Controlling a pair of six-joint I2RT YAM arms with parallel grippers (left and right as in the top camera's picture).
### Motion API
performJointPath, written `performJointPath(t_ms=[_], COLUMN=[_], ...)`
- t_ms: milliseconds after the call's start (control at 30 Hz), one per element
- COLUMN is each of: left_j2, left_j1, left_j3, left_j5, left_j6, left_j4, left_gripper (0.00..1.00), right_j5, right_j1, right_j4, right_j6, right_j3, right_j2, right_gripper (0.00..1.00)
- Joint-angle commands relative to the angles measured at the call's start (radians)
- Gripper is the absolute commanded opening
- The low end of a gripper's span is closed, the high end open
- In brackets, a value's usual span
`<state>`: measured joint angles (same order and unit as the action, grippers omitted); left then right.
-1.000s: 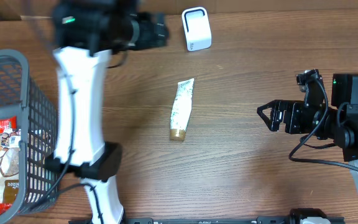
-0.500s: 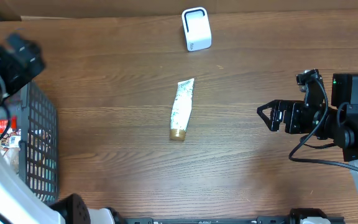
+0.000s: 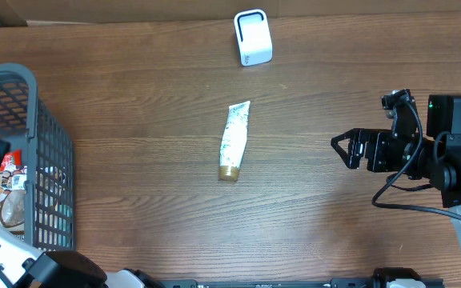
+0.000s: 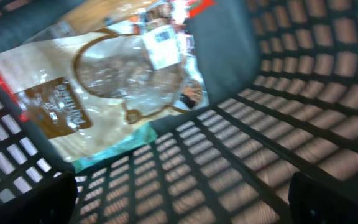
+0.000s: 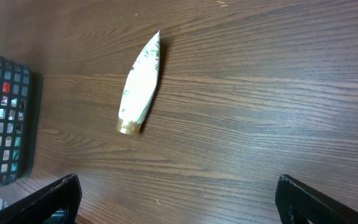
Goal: Scan the item barcode
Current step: 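Return the left gripper into the basket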
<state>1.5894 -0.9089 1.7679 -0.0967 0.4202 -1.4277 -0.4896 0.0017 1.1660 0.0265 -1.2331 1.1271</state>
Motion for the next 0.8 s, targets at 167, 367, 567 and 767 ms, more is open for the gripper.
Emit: performJointPath(t_ms=[167, 367, 567, 767], left_j2=[-0.009, -0.007, -0.007, -0.007], left_j1=[-0.089, -0.146, -0.203, -0.225], left_j3=[-0.198, -0.381, -0.512, -0.597], left_j5=[-0.006, 0.039, 0.091, 0.15], left_j6=[0.033, 0.037, 0.037, 0.037], left_j4=[0.15, 0.26, 0.326, 0.394], left_gripper=[1.0, 1.0, 1.0, 1.0], right_j5=[0.041, 0.08, 0.089, 0.089], right_j1=[0.003, 0.003, 0.003, 0.003], right_j4=[-0.003, -0.003, -0.003, -0.005], right_j6=[0.0, 0.0, 0.0, 0.0], right_j3=[-0.025, -0.025, -0.025, -0.025], right_j2=[-0.003, -0.003, -0.003, -0.003], right_gripper=[1.0, 1.0, 1.0, 1.0])
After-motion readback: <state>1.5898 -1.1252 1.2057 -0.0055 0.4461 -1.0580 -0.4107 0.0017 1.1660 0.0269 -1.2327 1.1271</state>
